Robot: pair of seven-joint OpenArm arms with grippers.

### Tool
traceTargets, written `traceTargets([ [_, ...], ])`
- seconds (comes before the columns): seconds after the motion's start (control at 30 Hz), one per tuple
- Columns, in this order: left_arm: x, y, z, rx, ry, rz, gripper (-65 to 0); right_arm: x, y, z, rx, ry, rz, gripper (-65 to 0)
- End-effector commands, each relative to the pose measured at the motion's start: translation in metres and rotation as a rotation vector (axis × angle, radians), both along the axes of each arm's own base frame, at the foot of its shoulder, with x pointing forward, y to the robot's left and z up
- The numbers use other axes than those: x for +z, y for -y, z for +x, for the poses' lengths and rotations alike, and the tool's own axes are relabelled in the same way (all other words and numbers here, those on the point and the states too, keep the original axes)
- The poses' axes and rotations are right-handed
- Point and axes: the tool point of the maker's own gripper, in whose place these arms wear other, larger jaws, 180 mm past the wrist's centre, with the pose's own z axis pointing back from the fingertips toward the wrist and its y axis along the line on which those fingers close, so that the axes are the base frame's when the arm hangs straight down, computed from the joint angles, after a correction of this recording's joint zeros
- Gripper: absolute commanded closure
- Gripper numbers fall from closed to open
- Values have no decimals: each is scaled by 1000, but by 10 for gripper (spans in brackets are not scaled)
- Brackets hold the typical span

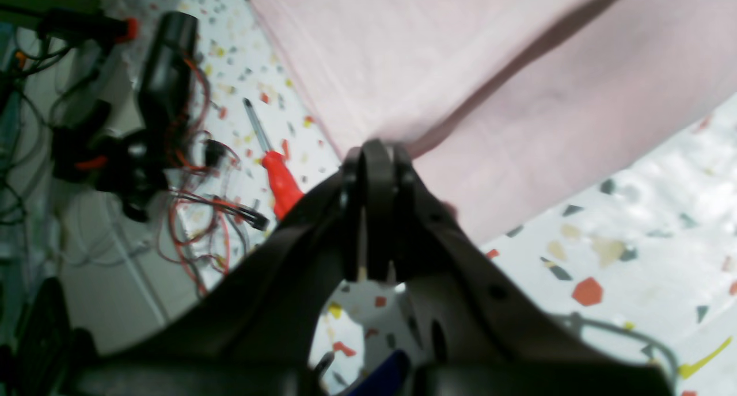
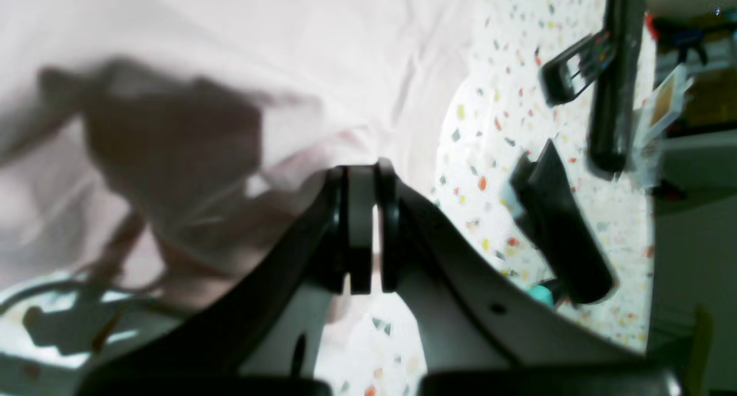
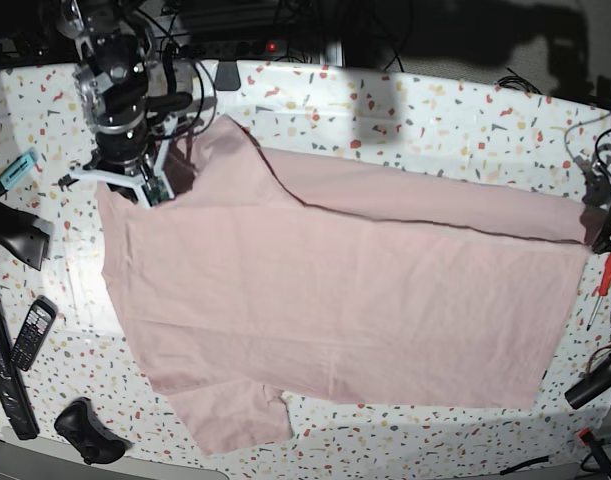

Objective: Fold the T-shirt properly
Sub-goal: 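Lift the shirt edges with both grippers and fold them inward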

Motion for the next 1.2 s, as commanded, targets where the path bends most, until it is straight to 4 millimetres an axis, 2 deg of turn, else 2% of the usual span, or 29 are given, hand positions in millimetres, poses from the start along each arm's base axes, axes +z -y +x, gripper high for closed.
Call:
traceTargets([
  [0.0, 20, -7, 9, -5, 51, 14, 0, 10, 4, 10, -2, 42, -5, 0],
  [0.17, 22, -4, 12, -8, 65, 4, 0, 14, 10, 25, -17, 64, -14, 0],
  [0.4, 20, 1, 22, 16, 82, -41, 0, 20, 10, 36, -24, 85, 7, 0],
  [0.6, -3, 2, 40, 6, 18, -24, 0, 21, 10, 37, -24, 89, 8, 0],
  [0.77, -7, -6, 56, 29, 9, -3, 0, 21, 10, 37, -25, 89, 7, 0],
  [0.93, -16, -18, 61, 85, -8, -16, 0, 17, 15, 41, -35, 83, -3, 0],
  [1.17, -29, -7, 61, 88, -19, -57, 0, 1, 32, 50, -75, 47, -23, 0],
])
